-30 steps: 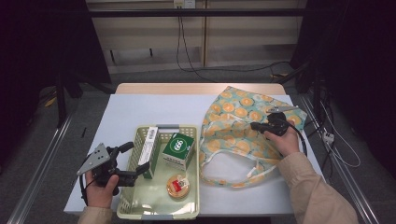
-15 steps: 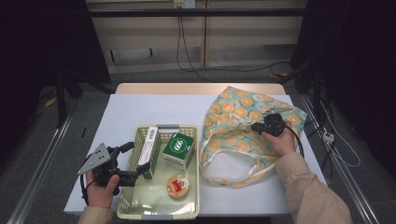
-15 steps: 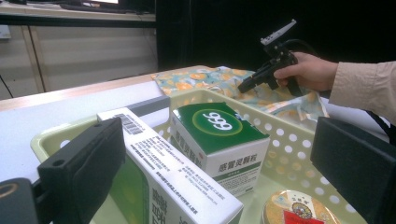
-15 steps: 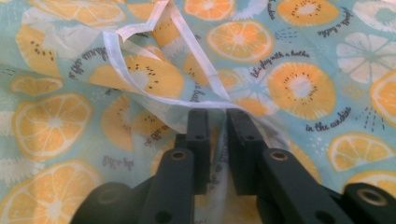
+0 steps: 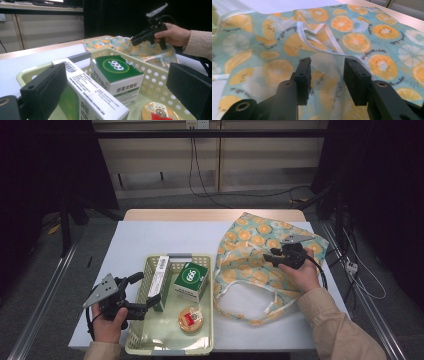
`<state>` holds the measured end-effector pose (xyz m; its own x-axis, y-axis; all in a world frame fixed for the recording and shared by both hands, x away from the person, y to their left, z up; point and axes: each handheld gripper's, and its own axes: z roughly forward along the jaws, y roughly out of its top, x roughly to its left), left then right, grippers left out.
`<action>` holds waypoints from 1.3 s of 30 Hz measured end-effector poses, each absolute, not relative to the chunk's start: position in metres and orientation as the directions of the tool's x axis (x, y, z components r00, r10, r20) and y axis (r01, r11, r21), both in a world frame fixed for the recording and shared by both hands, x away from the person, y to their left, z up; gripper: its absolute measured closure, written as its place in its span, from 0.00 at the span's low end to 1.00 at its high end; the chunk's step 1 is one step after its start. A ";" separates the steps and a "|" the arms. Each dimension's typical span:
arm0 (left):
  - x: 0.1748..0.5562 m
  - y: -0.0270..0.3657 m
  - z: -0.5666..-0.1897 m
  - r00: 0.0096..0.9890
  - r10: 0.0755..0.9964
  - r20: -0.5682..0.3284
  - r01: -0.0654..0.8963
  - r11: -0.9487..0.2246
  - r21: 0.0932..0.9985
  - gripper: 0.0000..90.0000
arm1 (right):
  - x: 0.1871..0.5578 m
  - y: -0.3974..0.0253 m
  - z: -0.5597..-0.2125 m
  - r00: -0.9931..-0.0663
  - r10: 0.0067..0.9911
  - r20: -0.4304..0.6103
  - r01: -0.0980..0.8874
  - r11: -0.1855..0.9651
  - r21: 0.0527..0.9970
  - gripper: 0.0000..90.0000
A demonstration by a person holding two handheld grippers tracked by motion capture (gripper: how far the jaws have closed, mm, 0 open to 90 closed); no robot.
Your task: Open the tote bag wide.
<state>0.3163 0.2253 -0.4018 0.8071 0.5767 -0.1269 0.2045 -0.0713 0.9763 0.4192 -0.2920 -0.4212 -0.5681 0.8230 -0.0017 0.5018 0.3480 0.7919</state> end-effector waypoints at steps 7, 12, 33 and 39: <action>0.316 0.225 -0.402 0.807 0.576 -0.127 0.204 -0.071 0.976 0.03 | 0.410 -0.281 -0.423 -0.622 0.783 0.024 0.485 0.361 0.797 0.91; 0.316 0.225 -0.402 0.807 0.577 -0.126 0.205 -0.073 0.976 0.03 | 0.405 -0.276 -0.427 -0.642 0.765 0.050 0.497 0.366 0.787 0.89; 0.317 0.224 -0.403 0.807 0.576 -0.129 0.207 -0.071 0.976 0.03 | 0.397 -0.272 -0.456 -0.629 0.777 -0.007 0.525 0.431 0.734 0.85; 0.317 0.225 -0.404 0.808 0.575 -0.129 0.209 -0.075 0.975 0.03 | 0.411 -0.294 -0.460 -0.561 0.828 -0.009 0.540 0.374 0.754 0.73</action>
